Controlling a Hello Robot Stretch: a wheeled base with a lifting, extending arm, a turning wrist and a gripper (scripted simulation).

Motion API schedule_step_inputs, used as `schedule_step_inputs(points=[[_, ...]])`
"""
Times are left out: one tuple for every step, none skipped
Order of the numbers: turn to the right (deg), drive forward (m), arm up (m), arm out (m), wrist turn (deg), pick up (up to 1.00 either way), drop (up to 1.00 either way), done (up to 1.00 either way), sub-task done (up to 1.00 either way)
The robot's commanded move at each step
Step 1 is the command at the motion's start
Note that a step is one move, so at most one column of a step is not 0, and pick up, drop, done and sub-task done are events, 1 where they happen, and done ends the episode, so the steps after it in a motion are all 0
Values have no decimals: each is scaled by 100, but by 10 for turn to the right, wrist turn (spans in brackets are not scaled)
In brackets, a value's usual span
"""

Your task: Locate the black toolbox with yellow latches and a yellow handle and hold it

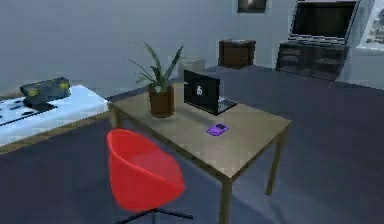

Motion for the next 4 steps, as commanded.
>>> schedule_step_inputs(points=[[-450,0,0,0,0,0,0,0,0],[-90,0,0,0,0,0,0,0,0],[0,50,0,0,0,0,0,0,0],[60,0,0,0,0,0,0,0,0]])
